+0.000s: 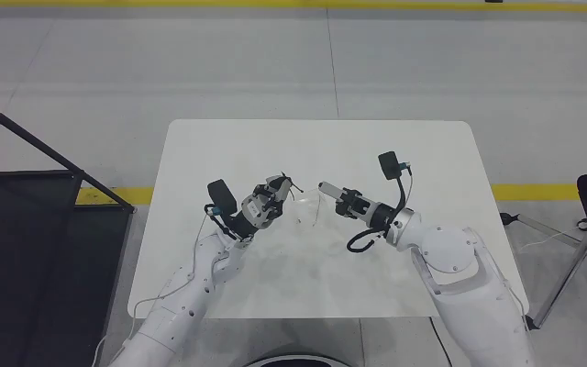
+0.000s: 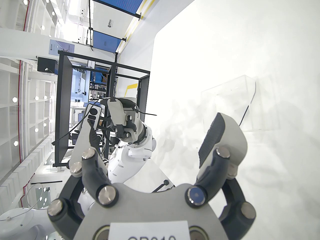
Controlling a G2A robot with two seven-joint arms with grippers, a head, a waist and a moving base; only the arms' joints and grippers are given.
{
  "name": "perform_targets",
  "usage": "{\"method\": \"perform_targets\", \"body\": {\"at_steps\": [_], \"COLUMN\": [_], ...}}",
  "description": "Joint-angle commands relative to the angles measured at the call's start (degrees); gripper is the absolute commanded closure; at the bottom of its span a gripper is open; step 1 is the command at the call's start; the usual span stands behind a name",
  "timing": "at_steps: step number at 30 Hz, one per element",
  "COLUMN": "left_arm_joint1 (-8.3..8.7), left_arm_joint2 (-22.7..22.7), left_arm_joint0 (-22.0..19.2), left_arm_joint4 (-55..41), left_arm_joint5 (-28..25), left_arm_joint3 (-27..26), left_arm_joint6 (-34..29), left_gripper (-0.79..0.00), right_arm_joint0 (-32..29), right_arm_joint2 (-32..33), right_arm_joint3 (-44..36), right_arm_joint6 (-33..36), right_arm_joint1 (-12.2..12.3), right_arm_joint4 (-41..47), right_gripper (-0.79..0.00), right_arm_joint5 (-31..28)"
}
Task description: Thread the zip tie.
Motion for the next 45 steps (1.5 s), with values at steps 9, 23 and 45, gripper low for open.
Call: {"method": "perform_targets", "body": {"at_steps": [9,23,45], "left_arm_joint1": [0.0,-0.23,-0.91], "left_arm_joint2": [0.0,0.06,-0.59], "left_arm_joint0": [0.0,2.55,4.59], "left_arm_joint4": [0.0,-3.69,-14.75], "left_arm_joint5": [0.0,0.83,0.67], "left_arm_joint3": [0.0,-4.42,-8.68], "left_arm_joint6": [0.0,-3.16,-7.07], "left_gripper": [0.0,0.0,0.0], "right_arm_joint0": [0.0,-1.1,-1.74], "right_arm_joint2": [0.0,-0.1,0.45], "right_arm_joint3": [0.0,-0.34,4.13], "right_arm_joint6": [0.0,-1.93,3.11], "right_arm_joint1": [0.0,-0.09,0.18], "right_arm_joint4": [0.0,0.9,5.99], "right_gripper": [-0.785,-0.785,-0.785], "right_arm_joint5": [0.0,-6.75,-24.91]}}
